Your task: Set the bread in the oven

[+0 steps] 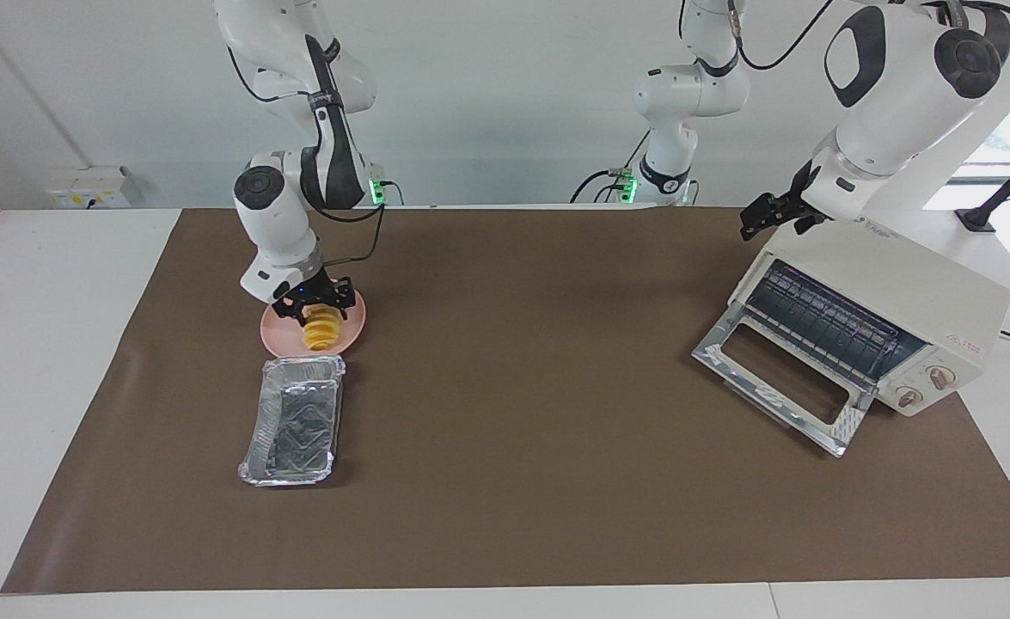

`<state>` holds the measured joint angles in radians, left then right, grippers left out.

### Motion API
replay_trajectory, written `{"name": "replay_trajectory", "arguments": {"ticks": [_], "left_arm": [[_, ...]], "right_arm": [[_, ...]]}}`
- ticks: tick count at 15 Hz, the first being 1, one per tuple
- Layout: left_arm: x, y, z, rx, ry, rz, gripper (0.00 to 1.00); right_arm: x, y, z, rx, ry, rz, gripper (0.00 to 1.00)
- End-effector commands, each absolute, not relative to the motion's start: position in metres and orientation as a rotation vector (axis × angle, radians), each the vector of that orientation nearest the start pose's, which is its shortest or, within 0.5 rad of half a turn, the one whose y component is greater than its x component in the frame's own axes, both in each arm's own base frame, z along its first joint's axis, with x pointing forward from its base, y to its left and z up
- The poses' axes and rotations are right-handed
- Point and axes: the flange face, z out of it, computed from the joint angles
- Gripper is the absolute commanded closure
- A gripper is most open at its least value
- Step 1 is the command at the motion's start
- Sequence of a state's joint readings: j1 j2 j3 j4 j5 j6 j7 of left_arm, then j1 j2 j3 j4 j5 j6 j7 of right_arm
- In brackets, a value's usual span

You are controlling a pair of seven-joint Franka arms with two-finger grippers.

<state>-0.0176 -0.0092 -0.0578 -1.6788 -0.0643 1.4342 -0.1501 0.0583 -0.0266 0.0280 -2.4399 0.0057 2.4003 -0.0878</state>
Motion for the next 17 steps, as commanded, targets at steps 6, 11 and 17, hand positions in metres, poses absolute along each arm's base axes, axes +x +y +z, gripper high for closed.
{"name": "replay_trajectory", "arguments": {"ticks": [6, 11, 17], "left_arm": [[0.526, -0.046, 0.574, -3.167, -0.115, 0.362, 0.00], [0.526, -0.046, 0.574, -3.167, -0.117, 0.362, 0.00], [0.526, -0.046, 0.574, -3.167, -0.117, 0.362, 0.00]], "right_arm": [[0.475, 0.035, 0.311, -3.120, -0.291, -0.017, 1.00], [0.493, 0.032, 0.331, -3.119, -0.293, 0.040, 1.00], [0.578, 0.023, 0.427, -3.108, -0.261, 0.166, 1.00]]}}
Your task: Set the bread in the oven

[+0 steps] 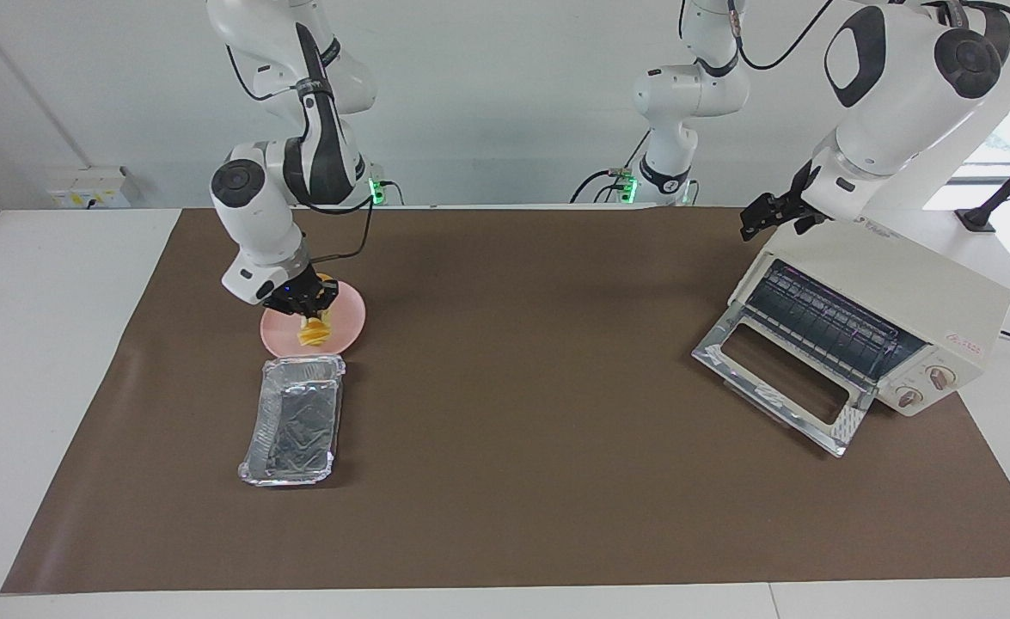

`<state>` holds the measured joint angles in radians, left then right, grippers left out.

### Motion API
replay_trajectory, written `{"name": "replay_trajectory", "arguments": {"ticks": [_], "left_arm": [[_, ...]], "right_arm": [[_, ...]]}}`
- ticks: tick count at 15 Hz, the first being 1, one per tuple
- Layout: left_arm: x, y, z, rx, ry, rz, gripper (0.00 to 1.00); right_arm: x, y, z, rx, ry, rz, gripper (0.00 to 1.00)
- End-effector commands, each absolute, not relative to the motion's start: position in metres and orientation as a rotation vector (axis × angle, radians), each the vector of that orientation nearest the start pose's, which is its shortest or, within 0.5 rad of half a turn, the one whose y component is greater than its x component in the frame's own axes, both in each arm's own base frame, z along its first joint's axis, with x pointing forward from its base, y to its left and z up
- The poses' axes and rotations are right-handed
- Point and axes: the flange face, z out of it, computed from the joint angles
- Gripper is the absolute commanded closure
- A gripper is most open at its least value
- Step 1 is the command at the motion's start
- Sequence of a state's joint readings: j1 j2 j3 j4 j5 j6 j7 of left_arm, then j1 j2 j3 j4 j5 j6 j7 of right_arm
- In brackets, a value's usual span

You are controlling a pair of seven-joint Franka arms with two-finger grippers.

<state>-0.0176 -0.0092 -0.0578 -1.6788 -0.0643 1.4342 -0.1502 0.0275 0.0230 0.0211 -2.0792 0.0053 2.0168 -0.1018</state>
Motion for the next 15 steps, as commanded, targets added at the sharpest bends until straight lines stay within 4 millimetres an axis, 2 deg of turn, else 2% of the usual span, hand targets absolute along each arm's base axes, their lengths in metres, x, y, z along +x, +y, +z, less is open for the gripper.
{"name": "replay_trajectory", "arguments": {"ticks": [1, 3, 6, 8, 11, 12, 13, 15], "left_arm": [[0.526, -0.046, 0.574, -3.167, -0.115, 0.362, 0.00], [0.526, -0.046, 0.574, -3.167, -0.117, 0.362, 0.00], [0.526, -0.046, 0.574, -3.167, -0.117, 0.362, 0.00], [0.526, -0.046, 0.574, -3.167, -0.117, 0.362, 0.00], [0.526, -0.046, 0.574, -3.167, -0.117, 0.362, 0.00], [0.526, -0.046, 0.574, -3.167, -0.115, 0.362, 0.00], [0.526, -0.046, 0.574, -3.167, -0.117, 0.362, 0.00], [0.526, -0.046, 0.574, -3.167, -0.117, 0.362, 0.00]], "right_arm": [[0.589, 0.023, 0.441, -3.108, -0.262, 0.154, 1.00], [0.607, 0.024, 0.460, -3.117, -0.270, 0.093, 1.00], [0.625, 0.031, 0.460, -3.125, -0.294, 0.005, 1.00], [0.640, 0.031, 0.451, -3.129, -0.294, -0.010, 1.00], [0.686, 0.029, 0.432, -3.136, -0.299, -0.009, 1.00], [0.698, 0.023, 0.417, -3.143, -0.296, 0.020, 1.00], [0.712, 0.022, 0.416, -3.143, -0.291, 0.001, 1.00], [0.720, 0.030, 0.403, -3.141, -0.308, -0.004, 1.00]]}}
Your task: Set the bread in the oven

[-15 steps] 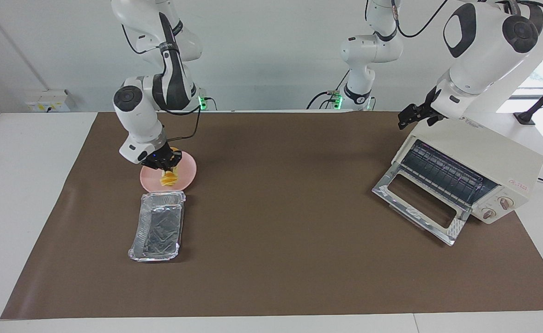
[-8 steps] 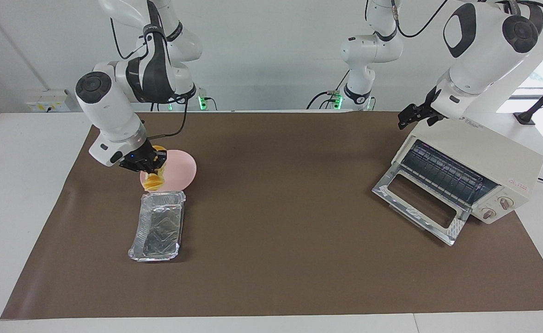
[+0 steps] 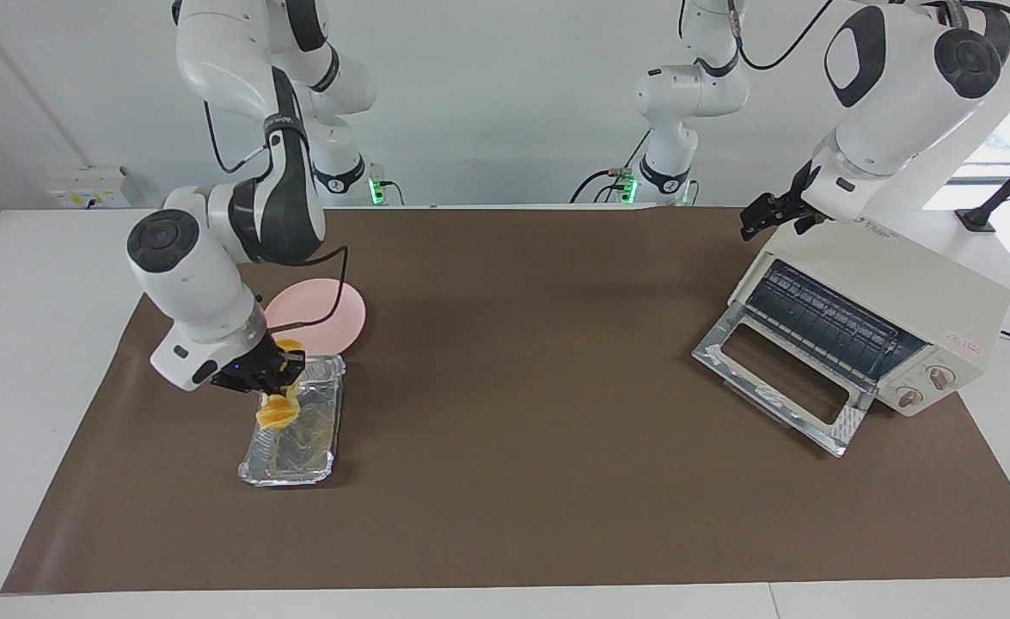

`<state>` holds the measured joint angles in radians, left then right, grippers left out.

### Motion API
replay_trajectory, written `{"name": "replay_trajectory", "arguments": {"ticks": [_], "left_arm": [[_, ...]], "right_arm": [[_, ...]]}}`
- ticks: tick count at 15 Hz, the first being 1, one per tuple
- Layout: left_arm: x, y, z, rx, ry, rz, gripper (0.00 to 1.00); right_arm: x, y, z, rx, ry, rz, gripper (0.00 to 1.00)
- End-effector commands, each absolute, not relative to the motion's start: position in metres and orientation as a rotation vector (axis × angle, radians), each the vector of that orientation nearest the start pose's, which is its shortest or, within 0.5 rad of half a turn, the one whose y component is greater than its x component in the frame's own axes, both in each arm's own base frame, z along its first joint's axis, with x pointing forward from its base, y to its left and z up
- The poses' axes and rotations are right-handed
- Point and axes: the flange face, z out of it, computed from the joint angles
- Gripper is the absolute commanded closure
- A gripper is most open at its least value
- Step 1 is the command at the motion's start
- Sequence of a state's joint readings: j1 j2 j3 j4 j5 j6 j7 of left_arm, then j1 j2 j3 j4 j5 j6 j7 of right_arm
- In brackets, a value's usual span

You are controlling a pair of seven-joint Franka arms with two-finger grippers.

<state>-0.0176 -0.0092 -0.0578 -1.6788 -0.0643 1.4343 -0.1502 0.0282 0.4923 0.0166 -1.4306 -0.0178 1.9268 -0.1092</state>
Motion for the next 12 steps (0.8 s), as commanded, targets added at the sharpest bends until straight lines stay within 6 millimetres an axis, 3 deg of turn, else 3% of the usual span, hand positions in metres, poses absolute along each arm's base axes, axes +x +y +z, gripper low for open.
{"name": "replay_trajectory", "arguments": {"ticks": [1, 3, 6, 8, 12], "left_arm": [[0.526, -0.046, 0.574, -3.167, -0.115, 0.362, 0.00], [0.526, -0.046, 0.574, -3.167, -0.115, 0.362, 0.00], [0.526, -0.046, 0.574, -3.167, -0.115, 0.362, 0.00], [0.526, -0.046, 0.574, -3.167, -0.115, 0.362, 0.00], [0.526, -0.046, 0.574, -3.167, -0.115, 0.362, 0.00]], "right_arm": [[0.722, 0.032, 0.394, -3.140, -0.311, -0.009, 1.00], [0.726, 0.027, 0.379, -3.144, -0.306, -0.074, 1.00], [0.713, 0.034, 0.345, -3.143, -0.319, -0.074, 1.00], [0.705, 0.034, 0.332, -3.141, -0.323, -0.098, 1.00], [0.701, 0.034, 0.331, -3.143, -0.314, -0.089, 1.00]]}}
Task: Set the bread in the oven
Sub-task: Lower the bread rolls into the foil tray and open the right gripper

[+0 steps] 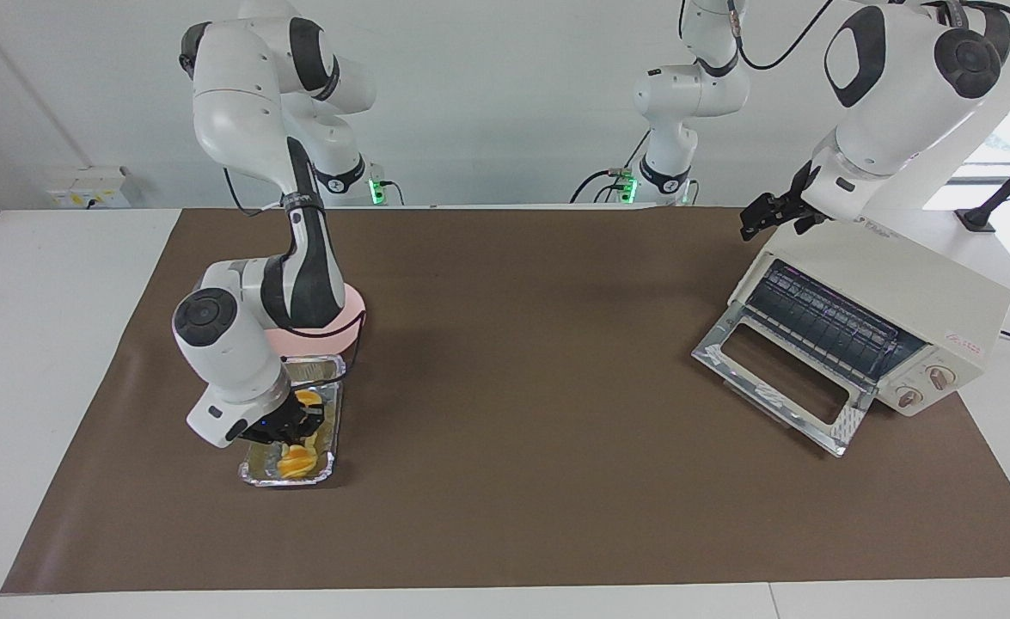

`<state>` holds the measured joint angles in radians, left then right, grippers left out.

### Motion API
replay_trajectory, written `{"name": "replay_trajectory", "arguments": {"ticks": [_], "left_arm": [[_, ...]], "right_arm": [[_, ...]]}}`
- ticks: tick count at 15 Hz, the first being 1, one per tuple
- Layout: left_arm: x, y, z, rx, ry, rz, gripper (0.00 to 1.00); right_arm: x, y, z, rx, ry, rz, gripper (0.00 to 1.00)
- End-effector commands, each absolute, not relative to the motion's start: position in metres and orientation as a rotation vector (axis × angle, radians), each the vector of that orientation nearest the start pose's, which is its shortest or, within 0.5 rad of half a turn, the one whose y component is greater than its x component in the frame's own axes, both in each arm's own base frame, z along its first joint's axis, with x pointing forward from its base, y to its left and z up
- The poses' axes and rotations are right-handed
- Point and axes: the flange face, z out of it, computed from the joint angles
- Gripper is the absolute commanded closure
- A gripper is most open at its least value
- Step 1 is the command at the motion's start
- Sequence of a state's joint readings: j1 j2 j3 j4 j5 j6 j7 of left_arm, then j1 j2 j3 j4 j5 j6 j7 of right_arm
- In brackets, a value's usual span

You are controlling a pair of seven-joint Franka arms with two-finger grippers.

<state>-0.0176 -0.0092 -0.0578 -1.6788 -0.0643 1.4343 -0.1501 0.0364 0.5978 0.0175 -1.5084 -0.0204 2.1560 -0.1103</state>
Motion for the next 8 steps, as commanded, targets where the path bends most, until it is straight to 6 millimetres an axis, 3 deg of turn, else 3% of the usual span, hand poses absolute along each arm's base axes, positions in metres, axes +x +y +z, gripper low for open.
{"name": "replay_trajectory", "arguments": {"ticks": [1, 2, 8], "left_arm": [[0.526, -0.046, 0.574, -3.167, -0.117, 0.362, 0.00], [0.526, -0.046, 0.574, -3.167, -0.115, 0.362, 0.00], [0.526, -0.046, 0.574, -3.167, -0.117, 0.362, 0.00]], "right_arm": [[0.701, 0.033, 0.331, -3.142, -0.311, -0.086, 0.69], [0.701, 0.026, 0.333, -3.141, -0.287, -0.077, 0.01], [0.693, 0.011, 0.365, -3.148, -0.272, 0.004, 0.00]]}}
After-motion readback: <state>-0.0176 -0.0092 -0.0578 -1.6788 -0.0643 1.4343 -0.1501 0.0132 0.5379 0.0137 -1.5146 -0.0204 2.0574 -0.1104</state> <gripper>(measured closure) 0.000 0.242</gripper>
